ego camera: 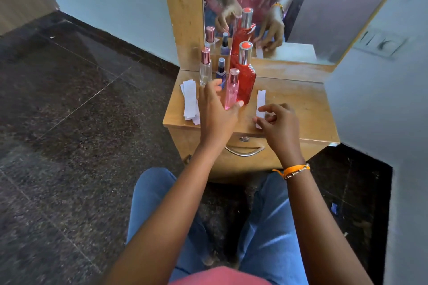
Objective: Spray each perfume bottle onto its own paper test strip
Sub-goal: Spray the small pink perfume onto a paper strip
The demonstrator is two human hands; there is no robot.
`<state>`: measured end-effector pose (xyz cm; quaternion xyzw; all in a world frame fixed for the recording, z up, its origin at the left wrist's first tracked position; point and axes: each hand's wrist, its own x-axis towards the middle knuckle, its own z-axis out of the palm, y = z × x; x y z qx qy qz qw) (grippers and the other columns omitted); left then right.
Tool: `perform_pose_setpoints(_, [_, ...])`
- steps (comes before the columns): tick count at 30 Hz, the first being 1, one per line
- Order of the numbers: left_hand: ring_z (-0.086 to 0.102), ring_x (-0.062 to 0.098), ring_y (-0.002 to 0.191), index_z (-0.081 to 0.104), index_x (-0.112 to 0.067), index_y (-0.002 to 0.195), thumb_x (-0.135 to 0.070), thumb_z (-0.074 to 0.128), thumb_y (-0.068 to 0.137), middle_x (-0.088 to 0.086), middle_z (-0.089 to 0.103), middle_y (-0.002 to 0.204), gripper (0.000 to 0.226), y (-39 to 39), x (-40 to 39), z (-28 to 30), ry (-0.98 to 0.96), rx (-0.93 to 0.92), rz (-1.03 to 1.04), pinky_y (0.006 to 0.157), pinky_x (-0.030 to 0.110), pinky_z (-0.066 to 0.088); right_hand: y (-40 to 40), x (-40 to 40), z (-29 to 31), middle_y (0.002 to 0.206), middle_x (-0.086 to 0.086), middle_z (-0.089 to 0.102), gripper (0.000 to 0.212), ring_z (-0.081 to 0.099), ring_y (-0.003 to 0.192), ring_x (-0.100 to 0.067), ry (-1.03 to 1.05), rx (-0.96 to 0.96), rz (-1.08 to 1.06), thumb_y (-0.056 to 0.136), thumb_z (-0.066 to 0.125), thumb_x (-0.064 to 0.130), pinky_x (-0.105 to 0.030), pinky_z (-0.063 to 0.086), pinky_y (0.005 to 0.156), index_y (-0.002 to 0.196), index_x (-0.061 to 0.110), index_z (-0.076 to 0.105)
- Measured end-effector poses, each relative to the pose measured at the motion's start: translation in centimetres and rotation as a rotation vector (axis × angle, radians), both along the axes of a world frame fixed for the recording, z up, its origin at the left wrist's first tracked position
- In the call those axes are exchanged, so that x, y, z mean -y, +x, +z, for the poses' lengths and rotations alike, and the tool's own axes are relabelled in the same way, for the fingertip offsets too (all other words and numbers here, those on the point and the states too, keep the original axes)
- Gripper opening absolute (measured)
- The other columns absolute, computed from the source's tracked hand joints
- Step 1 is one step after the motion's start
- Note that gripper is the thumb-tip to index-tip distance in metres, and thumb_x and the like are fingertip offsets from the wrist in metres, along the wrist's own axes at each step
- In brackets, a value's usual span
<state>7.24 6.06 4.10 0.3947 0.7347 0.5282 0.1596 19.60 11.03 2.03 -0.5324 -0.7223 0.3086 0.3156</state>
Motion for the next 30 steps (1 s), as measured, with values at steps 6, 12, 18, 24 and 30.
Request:
perform_pose_setpoints(6, [0.047,0.021,0.122,0.051,-0.018,0.123,-0.017,0.067,0.083,0.001,0.055,0.127,0.043,-0.6,-1.1,-0.2,-0.053,-0.002,-0.05,0.092,0.028,0.04,0.1,0.7,0.9,0.1,-0.002,0.049,0.017,0.057,0.076,-0.019,0.087,-0.011,-0.026,0.082,0.072,0.013,-0.017,0.039,0.066,0.098,0.01,0.069])
perform_pose_setpoints(12, [0.045,0.024,0.124,0.041,-0.014,0.124,-0.016,0.058,0.089,0.007,0.05,0.131,0.039,-0.7,-1.0,-0.1,-0.073,0.007,-0.113,0.101,0.039,0.042,-1.4,1.9,3.9,0.087,-0.004,0.06,0.006,0.048,0.063,-0.002,0.246,-0.174,0.007,0.086,0.067,0.009,-0.006,0.034,0.059,0.081,0.008,0.064])
perform_pose_setpoints(18, [0.048,0.02,0.12,0.039,-0.011,0.123,-0.009,0.056,0.089,0.007,0.051,0.128,0.038,-0.1,1.3,1.3,0.04,-0.093,-0.172,0.093,0.03,0.046,-3.4,2.3,6.5,0.092,-0.002,0.059,0.022,0.05,0.07,-0.003,0.297,-0.221,0.097,0.083,0.07,0.014,-0.009,0.04,0.063,0.104,0.008,0.066])
perform_pose_setpoints(24, [0.053,0.018,0.114,0.043,-0.004,0.119,-0.003,0.055,0.088,0.01,0.052,0.123,0.033,0.8,2.8,2.7,0.115,-0.142,-0.244,0.085,0.016,0.045,-3.6,2.7,7.5,0.084,-0.01,0.059,0.015,0.05,0.071,-0.014,0.26,-0.278,0.111,0.08,0.074,0.015,-0.02,0.042,0.064,0.089,0.005,0.066])
perform_pose_setpoints(30, [0.056,0.014,0.111,0.046,-0.01,0.125,-0.018,0.051,0.094,0.006,0.058,0.124,0.032,0.7,3.5,2.9,0.057,-0.07,-0.37,0.092,0.02,0.045,-1.6,2.1,8.6,0.095,-0.014,0.067,0.02,0.063,0.085,-0.025,0.132,-0.283,0.254,0.085,0.067,0.007,-0.029,0.053,0.082,0.104,0.004,0.066])
